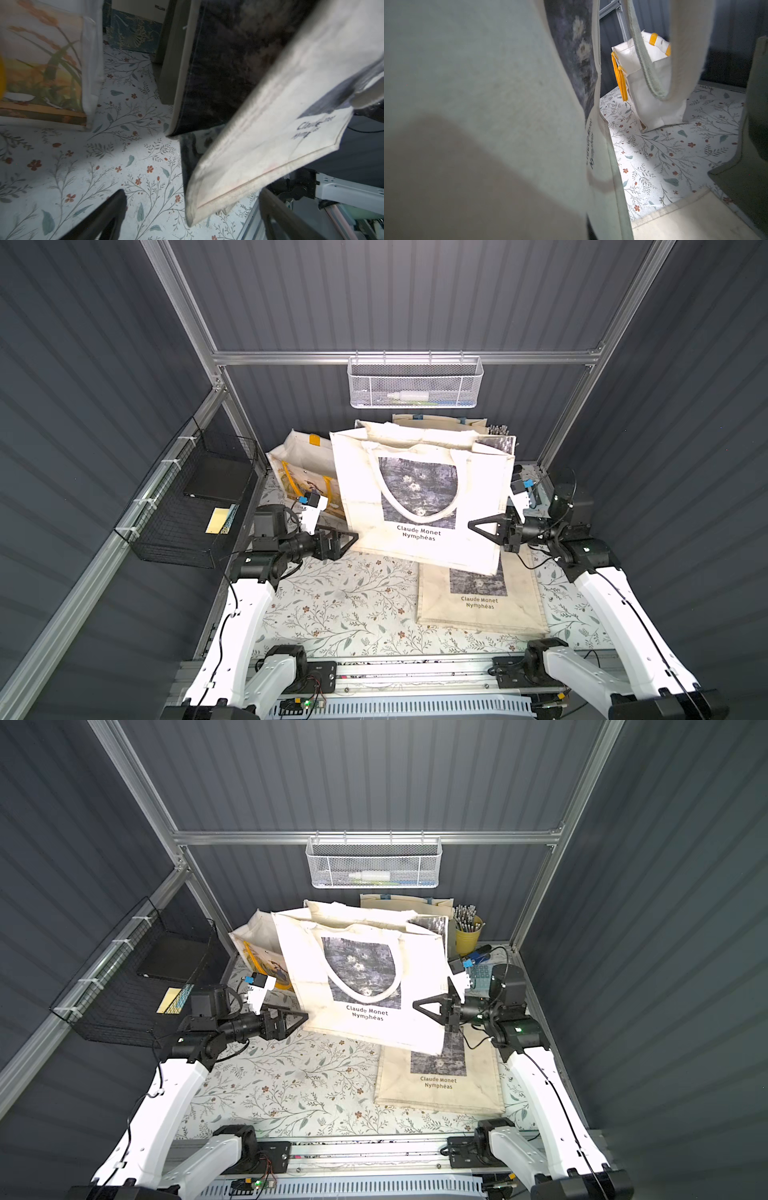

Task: Put away the canvas bag
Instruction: Place the canvas bag at the center of the board.

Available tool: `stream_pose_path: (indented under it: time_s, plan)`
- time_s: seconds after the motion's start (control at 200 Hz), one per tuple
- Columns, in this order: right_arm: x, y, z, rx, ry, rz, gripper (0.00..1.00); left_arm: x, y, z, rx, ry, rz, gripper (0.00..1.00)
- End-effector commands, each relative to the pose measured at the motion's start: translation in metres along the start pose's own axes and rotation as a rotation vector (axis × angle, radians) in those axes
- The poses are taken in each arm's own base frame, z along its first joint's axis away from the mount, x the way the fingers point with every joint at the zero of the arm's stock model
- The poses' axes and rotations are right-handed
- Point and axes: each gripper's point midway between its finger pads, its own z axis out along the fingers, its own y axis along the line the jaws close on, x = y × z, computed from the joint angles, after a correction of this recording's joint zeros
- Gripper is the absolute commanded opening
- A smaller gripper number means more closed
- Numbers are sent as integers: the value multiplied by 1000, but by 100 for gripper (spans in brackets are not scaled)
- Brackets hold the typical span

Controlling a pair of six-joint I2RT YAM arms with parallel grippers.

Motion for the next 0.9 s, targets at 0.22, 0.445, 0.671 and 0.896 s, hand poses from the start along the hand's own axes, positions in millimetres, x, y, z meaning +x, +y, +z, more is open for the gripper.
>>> stream_pose_path:
  time_s: [0.22, 0.445, 0.671, 0.896]
  plan:
    - [-25, 25, -5, -96, -24, -82, 0, -17, -25, -1, 221, -48, 130, 99]
    - [-31, 32, -6, -148, -14, -46, 0, -26, -11, 3, 311, -55, 98, 99]
    - [-36, 39, -7, -165, -12, -43, 0, -37, -8, 0, 447, -57, 37, 99]
    - [-38, 41, -7, -195, -5, -18, 0, -33, -19, -2, 489, -52, 49, 99]
